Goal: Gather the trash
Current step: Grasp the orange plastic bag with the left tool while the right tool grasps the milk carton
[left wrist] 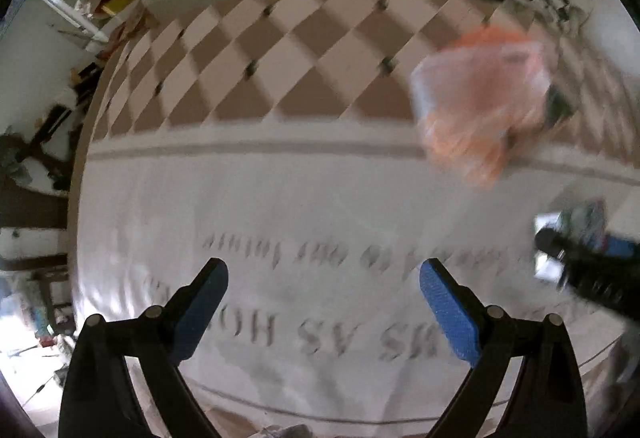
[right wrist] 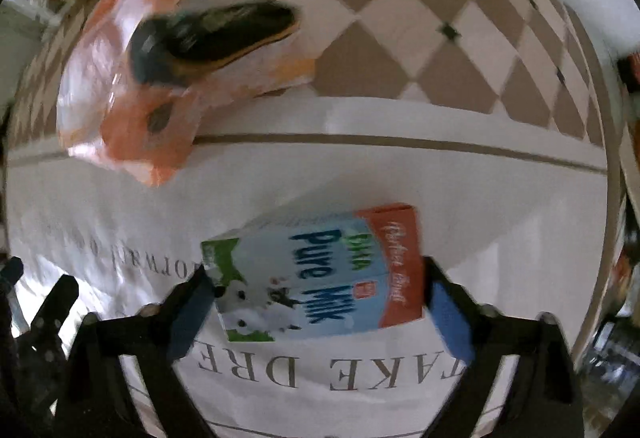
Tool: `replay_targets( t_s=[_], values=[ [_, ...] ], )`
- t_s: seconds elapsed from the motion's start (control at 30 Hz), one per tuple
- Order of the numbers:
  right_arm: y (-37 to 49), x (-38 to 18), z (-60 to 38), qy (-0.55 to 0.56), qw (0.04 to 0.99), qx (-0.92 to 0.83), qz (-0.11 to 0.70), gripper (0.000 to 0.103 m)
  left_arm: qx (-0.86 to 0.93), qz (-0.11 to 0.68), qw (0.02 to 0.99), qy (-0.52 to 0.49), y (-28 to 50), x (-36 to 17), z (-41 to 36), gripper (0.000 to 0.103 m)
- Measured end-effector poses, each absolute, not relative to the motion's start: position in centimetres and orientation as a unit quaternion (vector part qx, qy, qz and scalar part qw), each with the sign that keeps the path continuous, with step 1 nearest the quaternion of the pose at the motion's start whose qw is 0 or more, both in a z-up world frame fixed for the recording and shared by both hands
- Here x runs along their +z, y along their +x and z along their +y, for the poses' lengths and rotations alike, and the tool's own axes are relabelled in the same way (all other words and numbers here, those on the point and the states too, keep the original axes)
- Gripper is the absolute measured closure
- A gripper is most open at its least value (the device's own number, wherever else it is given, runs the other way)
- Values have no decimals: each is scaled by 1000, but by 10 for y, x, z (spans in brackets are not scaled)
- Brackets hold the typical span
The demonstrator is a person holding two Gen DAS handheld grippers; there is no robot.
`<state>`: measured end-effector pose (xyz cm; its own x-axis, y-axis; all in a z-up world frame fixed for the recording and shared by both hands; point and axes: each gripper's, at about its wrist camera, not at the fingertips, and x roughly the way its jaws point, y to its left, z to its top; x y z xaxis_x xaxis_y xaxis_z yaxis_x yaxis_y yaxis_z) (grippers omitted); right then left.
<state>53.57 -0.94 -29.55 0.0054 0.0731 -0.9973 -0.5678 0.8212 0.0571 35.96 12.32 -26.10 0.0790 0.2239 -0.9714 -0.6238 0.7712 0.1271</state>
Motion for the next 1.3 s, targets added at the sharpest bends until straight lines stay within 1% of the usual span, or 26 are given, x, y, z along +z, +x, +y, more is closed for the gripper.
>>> replay_targets(
  t_s=[0.1, 0.17, 0.3, 0.47, 0.73, 0.77, 0.8, 0.93, 1.07, 1.3],
  values=[
    [557, -289, -33, -139, 690, 221, 675, 9, 254, 602, 744, -141, 393, -249, 119, 5],
    [574, -284, -49, -117, 692, 213, 680, 9, 216, 601, 763, -97, 419, -241, 109, 5],
    [609, -280, -63, -111, 696, 197, 682, 9, 150, 616, 773, -16, 456, -239, 92, 5],
    [642, -283, -73, -112, 690, 185, 691, 9, 83, 647, 756, 56, 485, -255, 85, 5],
    [670, -291, -76, -109, 685, 170, 700, 9, 35, 685, 726, 53, 503, -291, 83, 7],
    [671, -292, -74, -110, 684, 168, 701, 9, 30, 686, 726, 49, 505, -294, 81, 20],
    [667, -296, -71, -111, 683, 166, 703, 8, 27, 688, 724, 45, 505, -297, 82, 28],
    [647, -301, -56, -118, 676, 162, 709, 8, 17, 687, 726, 21, 505, -298, 76, 46],
    [648, -301, -60, -125, 674, 158, 711, 7, 26, 683, 730, 0, 500, -296, 78, 52],
    [631, -313, -34, -141, 679, 147, 705, 7, 86, 671, 736, -33, 477, -290, 82, 58]
  ],
)
